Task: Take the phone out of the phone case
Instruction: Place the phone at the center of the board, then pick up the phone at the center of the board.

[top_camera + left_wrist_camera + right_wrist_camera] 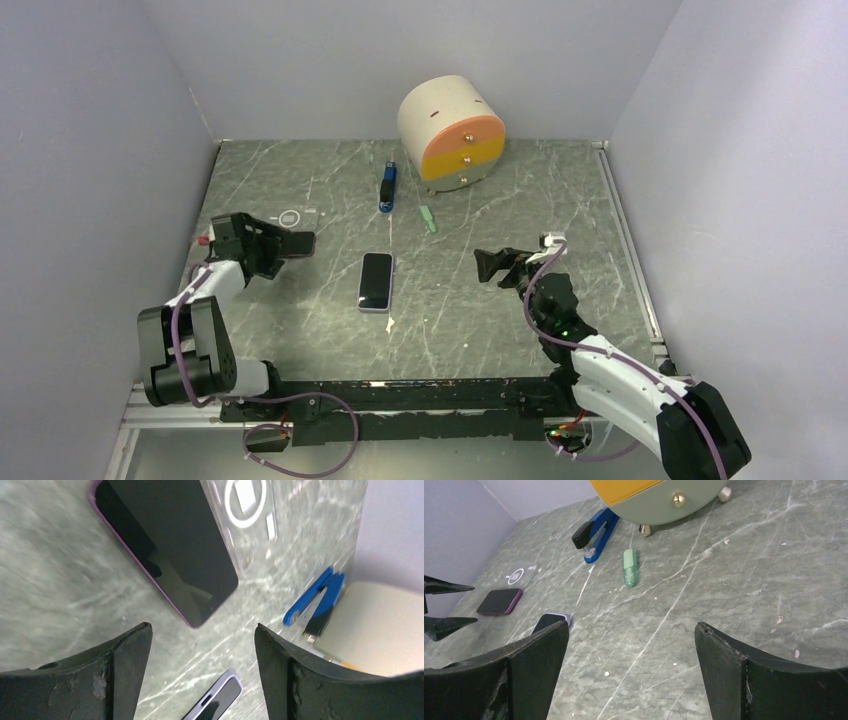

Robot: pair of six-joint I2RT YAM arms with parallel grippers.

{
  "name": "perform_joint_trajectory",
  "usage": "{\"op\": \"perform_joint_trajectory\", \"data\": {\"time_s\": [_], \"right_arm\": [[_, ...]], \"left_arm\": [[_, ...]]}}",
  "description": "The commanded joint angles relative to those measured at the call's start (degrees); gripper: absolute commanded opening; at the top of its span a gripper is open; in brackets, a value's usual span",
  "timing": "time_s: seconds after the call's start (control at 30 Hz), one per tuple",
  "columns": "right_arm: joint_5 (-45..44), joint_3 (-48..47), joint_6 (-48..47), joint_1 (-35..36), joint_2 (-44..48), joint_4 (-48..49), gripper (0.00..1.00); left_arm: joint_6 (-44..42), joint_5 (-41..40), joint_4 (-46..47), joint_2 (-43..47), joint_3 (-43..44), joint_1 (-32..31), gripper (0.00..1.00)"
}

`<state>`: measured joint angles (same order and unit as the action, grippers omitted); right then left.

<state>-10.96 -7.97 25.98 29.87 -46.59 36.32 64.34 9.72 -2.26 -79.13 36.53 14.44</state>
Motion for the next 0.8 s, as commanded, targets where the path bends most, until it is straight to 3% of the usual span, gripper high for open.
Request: {"op": "perform_joint_trajectory", "data": {"time_s": [0.0,0.07,0.23,0.4,0.57,0.77], "right_arm": [[0.72,-4.73,0.46,-0.07,-0.92,-3.31,0.99],[0.00,-6.37,2.79,-0.05,-1.65,-5.74,0.99],[-2.21,-7.03,4.64,-0.02,-1.44,-5.78,0.99],[0.06,-1.55,4.74,-0.04,1.31,3.29,0.99],[1.57,-8.39,2.19,-0.04,-1.52,-8.56,0.99],[2.26,-7.29,2.24,0.08,-4.19,-5.48,0.99]], "left_arm": [[-8.20,-3.10,-5.42,4.19,2.16,-6.66,0.80],[-11.58,-3.95,-7.79,3.86,4.25,-10.85,0.89],[-17.48,-7.47,-12.58,1.84,8.57,-20.61,0.90],[-23.63,-8.64,-15.96,-1.31,12.93,-29.30,0.94],[-28.32,-12.81,-19.51,-4.82,16.96,-38.43,0.94],[-33.52,-16.29,-23.36,-10.99,21.78,-46.17,0.94]]}}
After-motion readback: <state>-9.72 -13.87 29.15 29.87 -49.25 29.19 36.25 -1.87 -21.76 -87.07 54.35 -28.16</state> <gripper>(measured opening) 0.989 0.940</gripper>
